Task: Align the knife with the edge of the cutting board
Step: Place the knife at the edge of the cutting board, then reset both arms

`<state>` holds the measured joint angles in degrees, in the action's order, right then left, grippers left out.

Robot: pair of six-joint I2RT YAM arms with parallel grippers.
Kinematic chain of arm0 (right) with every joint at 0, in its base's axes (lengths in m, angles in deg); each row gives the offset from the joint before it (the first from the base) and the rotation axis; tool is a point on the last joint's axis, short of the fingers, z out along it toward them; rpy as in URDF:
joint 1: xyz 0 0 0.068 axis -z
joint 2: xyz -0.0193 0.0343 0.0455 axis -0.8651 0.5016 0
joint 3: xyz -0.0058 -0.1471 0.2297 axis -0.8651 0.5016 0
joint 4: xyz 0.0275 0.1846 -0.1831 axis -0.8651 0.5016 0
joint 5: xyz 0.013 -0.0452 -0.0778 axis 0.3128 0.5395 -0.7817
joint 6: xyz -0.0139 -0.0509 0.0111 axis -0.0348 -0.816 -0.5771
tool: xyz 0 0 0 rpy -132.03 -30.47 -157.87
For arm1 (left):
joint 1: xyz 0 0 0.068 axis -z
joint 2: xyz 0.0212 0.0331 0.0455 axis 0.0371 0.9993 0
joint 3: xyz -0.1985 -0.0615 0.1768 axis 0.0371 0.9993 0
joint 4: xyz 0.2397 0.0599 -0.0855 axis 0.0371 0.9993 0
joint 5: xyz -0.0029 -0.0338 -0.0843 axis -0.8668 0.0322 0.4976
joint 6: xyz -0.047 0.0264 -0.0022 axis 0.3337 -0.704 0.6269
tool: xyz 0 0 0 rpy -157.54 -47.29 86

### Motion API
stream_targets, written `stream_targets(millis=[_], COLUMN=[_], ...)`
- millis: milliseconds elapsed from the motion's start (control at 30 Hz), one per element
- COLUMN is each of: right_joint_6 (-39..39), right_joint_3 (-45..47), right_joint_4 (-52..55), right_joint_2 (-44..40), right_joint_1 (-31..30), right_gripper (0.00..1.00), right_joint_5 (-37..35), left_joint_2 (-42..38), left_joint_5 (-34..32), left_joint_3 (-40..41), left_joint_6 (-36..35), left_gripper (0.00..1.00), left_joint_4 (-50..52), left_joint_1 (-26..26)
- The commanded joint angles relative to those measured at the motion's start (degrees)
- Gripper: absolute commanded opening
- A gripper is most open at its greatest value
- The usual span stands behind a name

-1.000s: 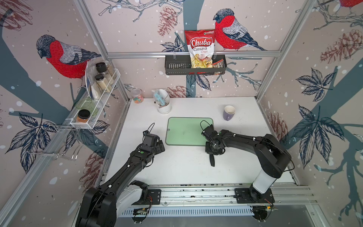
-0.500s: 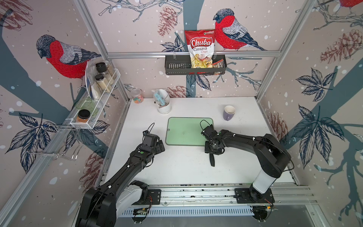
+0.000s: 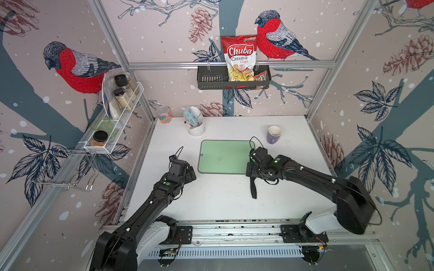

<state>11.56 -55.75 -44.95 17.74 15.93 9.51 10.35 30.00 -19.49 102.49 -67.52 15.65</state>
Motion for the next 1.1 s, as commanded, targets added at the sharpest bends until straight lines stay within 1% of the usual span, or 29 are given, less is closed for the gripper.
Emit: stream_targets(millis=[0, 67, 133, 200, 233, 267, 333, 433, 467, 500, 533, 567, 633, 667, 700, 800, 833, 867, 900, 933, 967, 1000, 1067], right_joint_6=[-4.3, -6.2, -10.0, -14.6, -18.5, -20.3, -22.5, -23.5, -22.3, -22.5, -23.2, -22.0, -23.6, -24.0, -24.6, -23.9, -23.3, -21.5, -21.3, -22.6, -26.3, -29.3, -33.9], right_joint_3=[1.2, 4.1, 8.6, 14.4, 18.6, 21.2, 24.8, 27.5, 27.9, 29.1, 30.5, 31.0, 32.8, 34.0, 35.6, 44.4, 47.2, 48.7, 49.1, 47.9, 45.6, 43.7, 45.0], right_joint_4=[-2.2, -6.5, -13.0, -20.0, -25.4, -28.1, -30.1, -30.0, -29.1, -30.6, -32.3, -32.4, -36.9, -40.1, -44.2, -63.8, -71.5, -76.3, -80.5, -83.0, -82.3, -82.3, -90.2], right_joint_2=[-9.3, -16.1, -22.4, -28.1, -31.2, -32.8, -34.7, -34.5, -33.8, -32.7, -31.7, -30.8, -29.3, -28.5, -27.6, -24.3, -22.6, -20.7, -18.7, -15.4, -12.4, -10.7, -7.7], right_joint_1=[2.4, 6.1, 9.0, 11.2, 12.2, 12.9, 14.9, 18.1, 18.7, 19.2, 20.4, 22.4, 26.3, 27.2, 28.3, 31.0, 31.6, 32.4, 33.9, 35.2, 35.6, 34.7, 34.5], right_gripper=[1.0, 1.0, 1.0, 1.0, 1.0, 1.0, 1.0, 1.0, 1.0, 1.0, 1.0, 1.0, 1.0, 1.0, 1.0, 1.0, 1.0, 1.0, 1.0, 1.0, 1.0, 1.0, 1.0], right_joint_5=[-11.7, -14.0, -17.1, -20.0, -21.4, -23.3, -27.1, -33.2, -37.1, -42.4, -45.0, -44.2, -37.4, -37.0, -36.6, -34.8, -36.4, -36.6, -34.5, -32.6, -32.8, -33.3, -32.6], left_joint_2=[-5.7, -10.0, -12.6, -13.3, -12.9, -12.2, -9.5, -4.9, -3.8, -2.9, -2.1, -1.2, 1.7, 3.5, 7.2, 14.6, 16.7, 19.0, 21.5, 23.8, 24.9, 25.8, 28.8], left_joint_5=[-6.0, -7.5, -8.8, -11.0, -12.7, -14.0, -16.8, -21.8, -23.7, -25.1, -25.6, -25.7, -25.0, -24.4, -24.1, -20.1, -16.7, -13.7, -12.1, -13.2, -12.5, -9.7, -5.3], left_joint_3=[-0.1, 0.8, 1.0, 0.4, -0.1, -0.3, -0.7, -0.8, -0.4, 0.5, 2.5, 4.5, 8.8, 10.1, 11.1, 13.2, 13.8, 14.0, 13.5, 12.9, 12.7, 12.9, 11.5], left_joint_6=[-1.0, -1.8, -3.1, -4.5, -5.9, -7.4, -10.0, -14.1, -16.0, -18.5, -21.9, -25.5, -32.6, -34.6, -36.2, -37.9, -37.8, -37.1, -36.1, -35.9, -36.9, -37.0, -37.0], left_gripper=[0.93, 0.96, 0.96, 0.96, 0.96, 0.96, 0.96, 0.96, 0.96, 0.96, 0.96, 0.96, 0.96, 0.96, 0.96, 0.96, 0.96, 0.96, 0.96, 0.96, 0.95, 0.95, 0.96], left_joint_4=[0.3, -1.7, -3.8, -5.1, -6.4, -8.1, -11.2, -16.7, -18.6, -22.1, -26.6, -33.6, -43.9, -47.5, -51.2, -63.2, -66.2, -68.5, -69.6, -71.5, -73.2, -74.1, -73.3], left_joint_1=[1.2, 1.2, 1.3, 1.3, 1.4, 1.4, 1.3, 1.4, 1.3, 1.3, 1.2, 1.3, 1.1, 0.8, 0.2, -2.1, -3.4, -4.4, -6.0, -7.0, -7.3, -8.2, -9.9])
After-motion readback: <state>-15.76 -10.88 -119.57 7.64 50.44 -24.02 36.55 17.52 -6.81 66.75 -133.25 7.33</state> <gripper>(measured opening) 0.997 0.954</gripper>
